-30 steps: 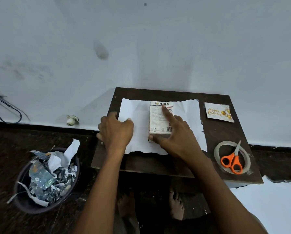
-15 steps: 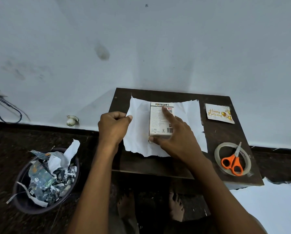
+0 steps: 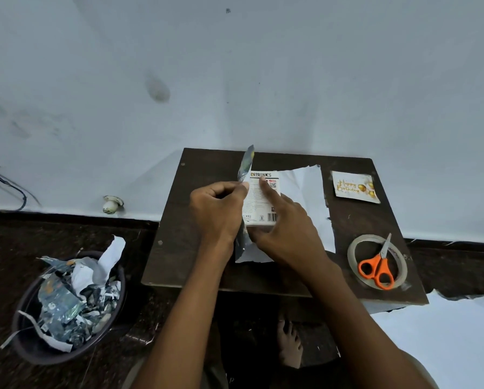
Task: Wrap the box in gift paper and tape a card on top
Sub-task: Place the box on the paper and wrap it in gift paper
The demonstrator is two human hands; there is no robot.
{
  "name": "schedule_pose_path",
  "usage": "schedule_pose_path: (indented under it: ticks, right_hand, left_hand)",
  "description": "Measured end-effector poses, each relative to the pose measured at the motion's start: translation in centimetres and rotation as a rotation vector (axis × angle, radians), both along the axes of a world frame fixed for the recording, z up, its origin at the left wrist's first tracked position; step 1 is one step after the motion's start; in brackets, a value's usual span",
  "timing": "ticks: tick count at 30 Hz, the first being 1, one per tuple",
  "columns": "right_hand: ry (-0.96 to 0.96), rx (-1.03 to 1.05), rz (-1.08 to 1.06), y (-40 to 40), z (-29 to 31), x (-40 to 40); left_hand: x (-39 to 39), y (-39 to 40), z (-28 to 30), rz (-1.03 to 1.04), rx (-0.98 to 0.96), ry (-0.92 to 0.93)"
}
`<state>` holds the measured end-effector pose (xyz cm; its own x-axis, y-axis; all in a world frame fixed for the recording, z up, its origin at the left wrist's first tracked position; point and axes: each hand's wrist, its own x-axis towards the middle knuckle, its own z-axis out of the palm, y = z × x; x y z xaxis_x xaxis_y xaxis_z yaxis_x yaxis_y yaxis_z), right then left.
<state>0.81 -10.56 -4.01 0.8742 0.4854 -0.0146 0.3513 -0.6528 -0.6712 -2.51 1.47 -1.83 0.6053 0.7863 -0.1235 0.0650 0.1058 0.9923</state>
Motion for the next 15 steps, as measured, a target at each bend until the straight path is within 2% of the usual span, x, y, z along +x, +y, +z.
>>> schedule_pose_path:
  ticks: [7, 15]
  right_hand:
    - [0.007, -0.009, 0.017, -0.2, 0.2, 0.0]
    - [0.071, 0.006, 0.052, -0.3, 1.1, -0.1]
  left_hand:
    - [0.3, -0.8, -0.7, 0.013, 0.085, -0.048]
    - [0.4, -0.4, -1.9, -0.177, 0.547, 0.085]
